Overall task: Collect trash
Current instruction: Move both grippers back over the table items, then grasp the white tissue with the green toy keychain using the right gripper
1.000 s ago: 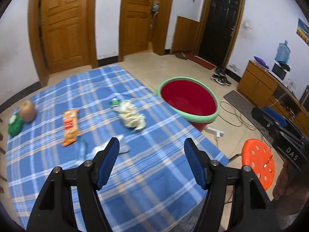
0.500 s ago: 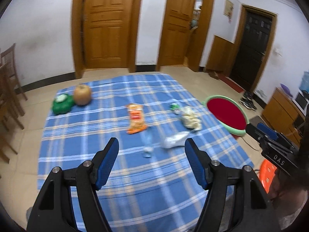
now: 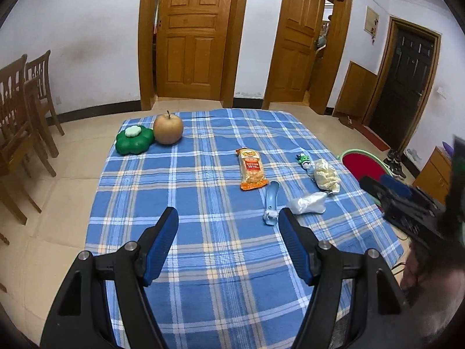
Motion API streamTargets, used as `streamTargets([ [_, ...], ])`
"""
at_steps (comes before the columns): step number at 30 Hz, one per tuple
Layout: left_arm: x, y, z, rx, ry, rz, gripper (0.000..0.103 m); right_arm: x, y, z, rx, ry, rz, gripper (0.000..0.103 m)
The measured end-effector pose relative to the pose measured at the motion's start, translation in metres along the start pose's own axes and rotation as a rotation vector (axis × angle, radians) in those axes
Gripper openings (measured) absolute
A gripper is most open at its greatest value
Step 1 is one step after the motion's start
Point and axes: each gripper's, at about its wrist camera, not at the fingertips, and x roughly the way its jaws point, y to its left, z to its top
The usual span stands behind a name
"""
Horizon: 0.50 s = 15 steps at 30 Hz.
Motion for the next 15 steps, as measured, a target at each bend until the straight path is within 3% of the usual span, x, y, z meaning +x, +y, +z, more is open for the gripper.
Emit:
streamTargets([
  [2,0.001,0.001,-0.001,0.000,-0.001,0.004,0.071,0.019,-0.004,0.006,-0.004,0.019,-0.012,0.073],
  [9,0.005,0.009,-0.003,-0.029,0.010,0.017,0.071,0.110,-0.017,0.015,0.013,0.160,-0.058,0.073],
  [15,0.011,0.013,-0.003,-0.041,0.026,0.005,0.071,0.149,-0.026,0.026,-0.002,0.222,-0.080,0.076],
])
